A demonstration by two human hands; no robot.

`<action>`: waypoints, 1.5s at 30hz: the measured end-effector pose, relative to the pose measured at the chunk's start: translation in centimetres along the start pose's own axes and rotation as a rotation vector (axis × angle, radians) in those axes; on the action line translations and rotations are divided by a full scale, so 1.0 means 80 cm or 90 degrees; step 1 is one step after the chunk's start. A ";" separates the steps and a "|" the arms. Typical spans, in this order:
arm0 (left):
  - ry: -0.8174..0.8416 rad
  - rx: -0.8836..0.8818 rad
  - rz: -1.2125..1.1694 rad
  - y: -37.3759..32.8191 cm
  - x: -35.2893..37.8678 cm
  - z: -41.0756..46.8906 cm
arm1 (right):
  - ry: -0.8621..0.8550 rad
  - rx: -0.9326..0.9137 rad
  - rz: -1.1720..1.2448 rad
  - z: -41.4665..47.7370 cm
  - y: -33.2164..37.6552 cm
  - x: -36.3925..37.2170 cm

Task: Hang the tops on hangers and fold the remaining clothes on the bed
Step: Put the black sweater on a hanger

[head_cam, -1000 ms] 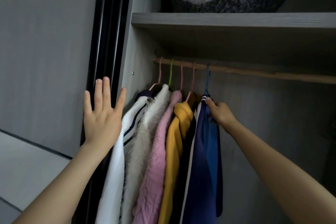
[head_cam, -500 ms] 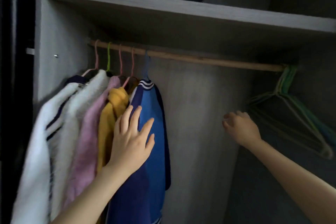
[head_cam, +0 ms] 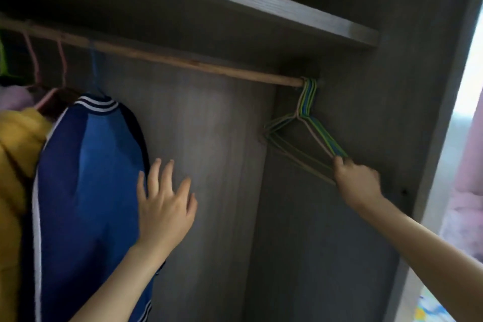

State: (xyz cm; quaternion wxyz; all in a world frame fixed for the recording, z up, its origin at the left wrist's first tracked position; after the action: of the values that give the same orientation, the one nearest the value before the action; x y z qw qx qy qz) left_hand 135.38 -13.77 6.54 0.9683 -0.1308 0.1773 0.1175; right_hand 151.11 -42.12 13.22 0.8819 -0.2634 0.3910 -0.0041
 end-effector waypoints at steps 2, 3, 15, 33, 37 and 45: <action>0.029 0.005 -0.023 -0.006 0.016 -0.002 | 0.009 0.008 0.023 -0.001 -0.002 0.001; 0.041 0.006 -0.028 -0.007 0.022 -0.002 | 0.003 0.021 0.038 -0.001 -0.004 -0.001; 0.090 0.004 -0.075 0.003 0.068 -0.001 | -0.237 0.044 0.145 0.000 0.010 -0.036; 0.213 0.013 -0.273 -0.046 0.138 -0.065 | -0.469 -0.014 0.255 -0.097 0.035 -0.070; 0.239 -0.016 -0.340 -0.065 0.145 -0.082 | -0.397 -0.081 0.233 -0.146 0.038 -0.046; 0.196 -0.015 -0.440 -0.134 0.107 -0.127 | -0.358 -0.238 -0.035 -0.256 0.026 -0.053</action>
State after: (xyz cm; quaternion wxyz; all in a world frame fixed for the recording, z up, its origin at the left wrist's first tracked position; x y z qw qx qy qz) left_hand 142.94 -25.26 -3.53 0.9111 -0.2104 0.2651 -0.2351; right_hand 133.62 -48.89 3.80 0.8911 -0.4220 0.1193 0.1167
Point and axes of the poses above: each hand's wrist, its own z-axis towards the middle knuckle, its own x-axis out of the palm, y = z × x, the point moved 10 cm from there along z, towards the middle knuckle, and after that the axes turned 9 degrees about -x, right-handed, at the moved point
